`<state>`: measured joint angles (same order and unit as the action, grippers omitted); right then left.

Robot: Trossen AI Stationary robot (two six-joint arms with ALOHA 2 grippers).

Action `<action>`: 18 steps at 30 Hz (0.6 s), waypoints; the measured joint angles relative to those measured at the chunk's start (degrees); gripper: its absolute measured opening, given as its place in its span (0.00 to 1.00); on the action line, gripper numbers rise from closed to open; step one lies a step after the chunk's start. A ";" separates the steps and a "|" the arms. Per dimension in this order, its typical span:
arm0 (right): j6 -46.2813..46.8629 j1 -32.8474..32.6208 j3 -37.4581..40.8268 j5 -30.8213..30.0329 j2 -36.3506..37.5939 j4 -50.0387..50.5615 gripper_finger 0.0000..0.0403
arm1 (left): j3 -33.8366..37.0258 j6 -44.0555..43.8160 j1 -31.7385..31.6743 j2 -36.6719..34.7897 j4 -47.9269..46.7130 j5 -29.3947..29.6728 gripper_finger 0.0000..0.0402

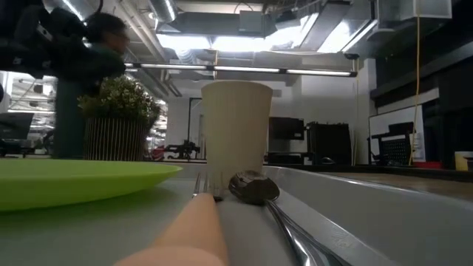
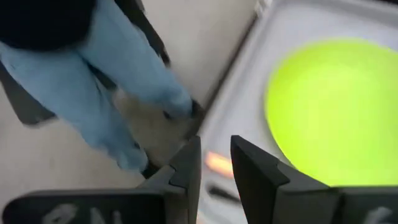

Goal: Pick and place plate/cup/fork/spoon on tray
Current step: Adjust the light green plate on the serving tray

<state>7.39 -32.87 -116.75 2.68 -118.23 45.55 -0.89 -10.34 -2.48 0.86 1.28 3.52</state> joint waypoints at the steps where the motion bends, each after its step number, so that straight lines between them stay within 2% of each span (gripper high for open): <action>1: -0.48 0.60 1.98 0.51 1.32 0.60 0.23 | -0.47 1.15 0.00 -0.02 -0.51 0.06 0.00; 5: -1.83 2.88 15.34 4.09 8.79 -3.56 0.23 | -2.58 5.28 0.00 -0.02 -2.69 0.41 0.00; 12: -1.49 6.33 51.01 4.61 28.73 -30.02 0.23 | -4.33 8.39 0.00 -0.02 -3.28 1.68 0.00; 18: -3.27 9.75 72.90 4.61 45.18 -42.66 0.23 | -4.76 6.15 -0.02 -0.02 -5.05 1.24 0.00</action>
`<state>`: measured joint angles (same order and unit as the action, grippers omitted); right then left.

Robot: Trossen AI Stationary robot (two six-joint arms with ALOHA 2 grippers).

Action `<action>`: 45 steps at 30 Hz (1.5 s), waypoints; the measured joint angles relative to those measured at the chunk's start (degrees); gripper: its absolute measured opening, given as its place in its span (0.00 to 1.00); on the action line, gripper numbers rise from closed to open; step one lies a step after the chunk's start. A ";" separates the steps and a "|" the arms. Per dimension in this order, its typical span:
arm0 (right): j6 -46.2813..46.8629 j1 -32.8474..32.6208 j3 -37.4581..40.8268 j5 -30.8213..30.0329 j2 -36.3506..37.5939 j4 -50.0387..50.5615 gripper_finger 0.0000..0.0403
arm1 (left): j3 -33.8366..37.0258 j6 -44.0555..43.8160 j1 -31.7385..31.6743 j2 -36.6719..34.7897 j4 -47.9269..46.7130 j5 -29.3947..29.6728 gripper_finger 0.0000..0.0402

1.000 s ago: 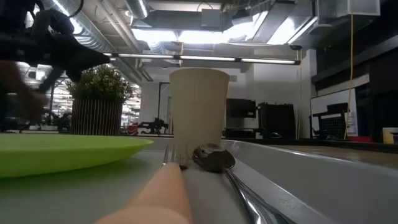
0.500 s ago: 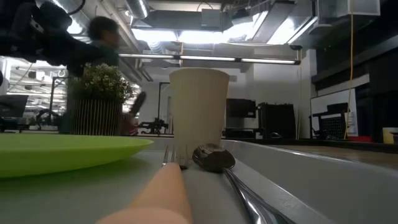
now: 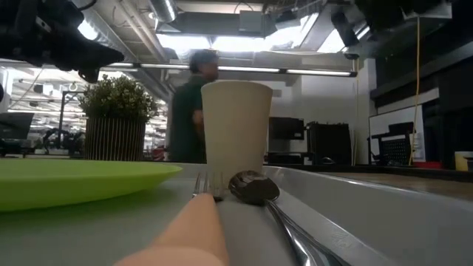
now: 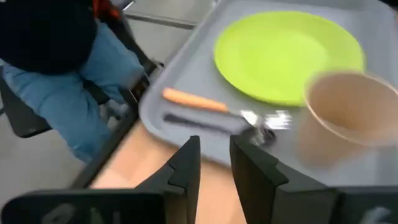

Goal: Pick and place plate/cup/fork/spoon on tray
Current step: Adjust the light green plate on the serving tray

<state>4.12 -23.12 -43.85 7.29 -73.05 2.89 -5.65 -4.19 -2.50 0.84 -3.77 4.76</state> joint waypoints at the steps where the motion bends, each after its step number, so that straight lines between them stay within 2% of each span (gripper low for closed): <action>1: -0.14 0.76 3.50 -0.02 2.46 -1.36 0.23 | 0.00 -0.17 0.00 0.00 -0.48 0.04 0.00; 6: -0.20 4.08 18.78 0.35 12.81 -17.77 0.23 | 0.00 -0.15 0.00 -0.01 0.81 0.66 0.00; 10: -0.16 6.18 30.38 5.61 18.82 -32.30 0.23 | -0.07 0.07 0.00 -0.11 4.01 0.68 0.00; 13: 1.51 7.86 37.02 6.95 22.13 -43.70 0.23 | -0.07 0.27 0.00 -0.11 5.53 0.70 0.00; 18: 2.82 10.58 42.54 6.49 25.71 -47.55 0.23 | -0.07 -0.06 0.00 -0.11 7.53 0.72 0.00; 23: 2.42 13.51 43.47 5.93 28.64 -39.73 0.23 | -0.07 -1.67 0.00 -0.11 7.83 0.72 0.00; 27: -1.30 16.74 43.47 6.32 33.00 -33.20 0.23 | -0.07 -1.72 0.02 -0.11 7.86 0.98 0.00; 30: -1.27 19.37 43.47 6.46 37.85 -26.72 0.23 | -0.07 -2.49 0.00 -0.11 8.63 1.16 0.00; 36: -1.20 23.23 43.44 13.50 49.05 -17.28 0.23 | -0.07 -3.18 0.00 -0.11 8.64 1.16 0.00; 45: 1.68 28.15 43.15 12.82 65.13 -6.03 0.23 | -0.07 -3.20 0.00 -0.11 8.61 1.16 0.00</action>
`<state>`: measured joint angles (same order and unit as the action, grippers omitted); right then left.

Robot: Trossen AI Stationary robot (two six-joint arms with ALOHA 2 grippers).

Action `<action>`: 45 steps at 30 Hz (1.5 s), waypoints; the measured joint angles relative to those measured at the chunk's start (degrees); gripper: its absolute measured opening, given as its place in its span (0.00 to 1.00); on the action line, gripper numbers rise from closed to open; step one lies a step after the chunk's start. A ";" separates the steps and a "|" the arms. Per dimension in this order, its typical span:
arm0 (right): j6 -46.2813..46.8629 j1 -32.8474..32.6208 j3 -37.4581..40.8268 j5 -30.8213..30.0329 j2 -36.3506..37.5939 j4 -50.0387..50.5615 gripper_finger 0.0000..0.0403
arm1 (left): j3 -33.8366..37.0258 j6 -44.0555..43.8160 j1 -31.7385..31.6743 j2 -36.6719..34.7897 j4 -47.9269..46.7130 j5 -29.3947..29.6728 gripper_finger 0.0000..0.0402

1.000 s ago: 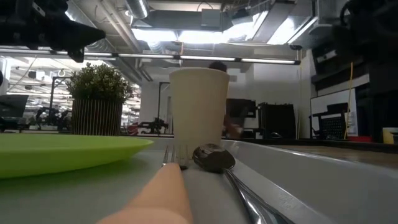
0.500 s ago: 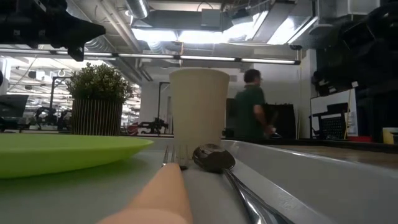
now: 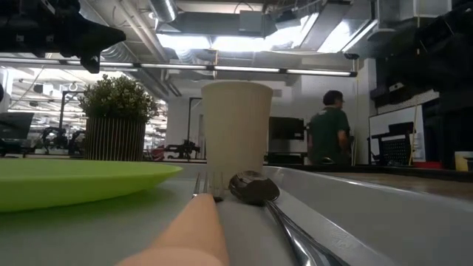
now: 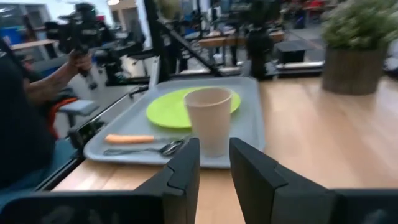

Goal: Pick and place plate/cup/fork/spoon on tray
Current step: Adjust the light green plate on the serving tray

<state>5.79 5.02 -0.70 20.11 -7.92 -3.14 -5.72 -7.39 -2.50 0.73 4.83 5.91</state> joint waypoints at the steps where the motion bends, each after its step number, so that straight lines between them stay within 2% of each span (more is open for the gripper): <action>1: 0.11 0.37 -0.54 -0.63 1.11 1.42 0.23 | 0.00 0.01 0.00 0.00 0.01 0.01 0.00; 6: 0.13 1.26 -3.65 -7.40 5.37 12.70 0.23 | 0.00 -0.01 0.01 0.00 -0.01 0.63 0.00; 8: 0.16 1.26 -3.88 -9.75 6.66 14.19 0.23 | 0.00 0.01 0.02 0.00 -0.01 0.63 0.00; 22: -3.33 1.24 -3.88 -9.55 7.34 13.95 0.23 | 0.02 -0.30 0.02 0.00 -2.72 0.63 0.00; 29: -5.36 1.24 -1.97 -9.77 7.32 6.67 0.23 | 0.02 -3.18 0.02 0.00 -4.23 0.63 0.00; 37: -3.62 1.24 -0.01 -13.54 6.74 1.49 0.23 | 0.02 -3.11 0.02 0.00 -4.40 0.63 0.00; 45: -4.67 1.24 0.03 -15.58 5.07 1.64 0.23 | 0.04 -5.58 0.02 0.00 -5.68 0.32 0.00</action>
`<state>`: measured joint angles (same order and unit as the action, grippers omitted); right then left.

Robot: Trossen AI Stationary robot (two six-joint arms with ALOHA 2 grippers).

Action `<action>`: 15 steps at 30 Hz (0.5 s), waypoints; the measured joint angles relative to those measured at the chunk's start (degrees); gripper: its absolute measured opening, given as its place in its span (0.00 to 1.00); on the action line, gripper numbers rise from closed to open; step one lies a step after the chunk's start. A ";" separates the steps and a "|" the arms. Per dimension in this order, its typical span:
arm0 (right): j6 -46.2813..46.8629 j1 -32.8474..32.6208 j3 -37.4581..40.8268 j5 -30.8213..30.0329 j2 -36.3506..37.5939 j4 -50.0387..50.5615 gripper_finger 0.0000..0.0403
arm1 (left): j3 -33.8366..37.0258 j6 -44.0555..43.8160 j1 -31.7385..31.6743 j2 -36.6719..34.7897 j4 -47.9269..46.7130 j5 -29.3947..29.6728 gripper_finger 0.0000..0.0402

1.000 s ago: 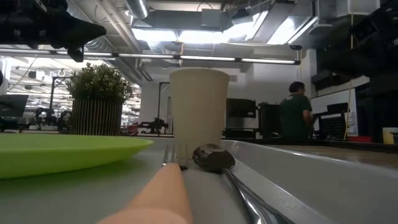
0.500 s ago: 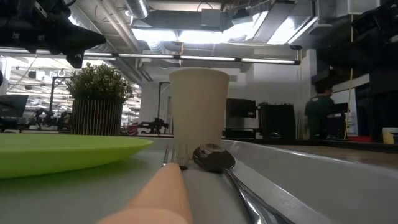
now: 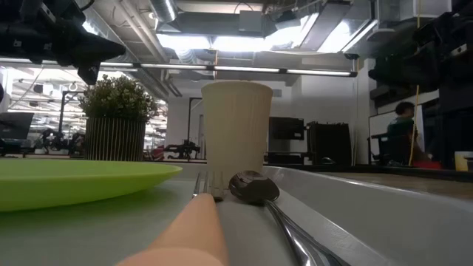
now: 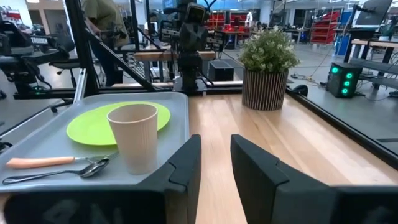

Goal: Pick and place plate/cup/fork/spoon on tray
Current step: Adjust the light green plate on the serving tray

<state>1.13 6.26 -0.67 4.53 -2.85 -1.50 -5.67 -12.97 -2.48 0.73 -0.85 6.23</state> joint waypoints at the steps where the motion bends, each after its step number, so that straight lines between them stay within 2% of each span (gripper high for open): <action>1: 0.06 0.00 0.00 0.00 0.00 -0.02 0.23 | 0.00 0.00 0.00 0.00 0.01 0.03 0.00; 8: 0.04 0.00 0.00 0.00 0.00 -0.02 0.23 | 0.02 -1.37 0.00 0.00 3.03 0.05 0.00; 13: -0.09 0.00 0.00 0.00 0.00 0.00 0.23 | 0.02 -12.65 0.02 0.00 3.01 -0.02 0.00; 15: -0.09 0.00 0.00 0.00 0.00 0.00 0.23 | 0.02 -14.78 0.02 0.01 2.86 -3.16 0.00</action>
<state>1.04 6.26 -0.67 4.54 -2.85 -1.50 -5.65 -27.75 -2.46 0.74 2.02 3.08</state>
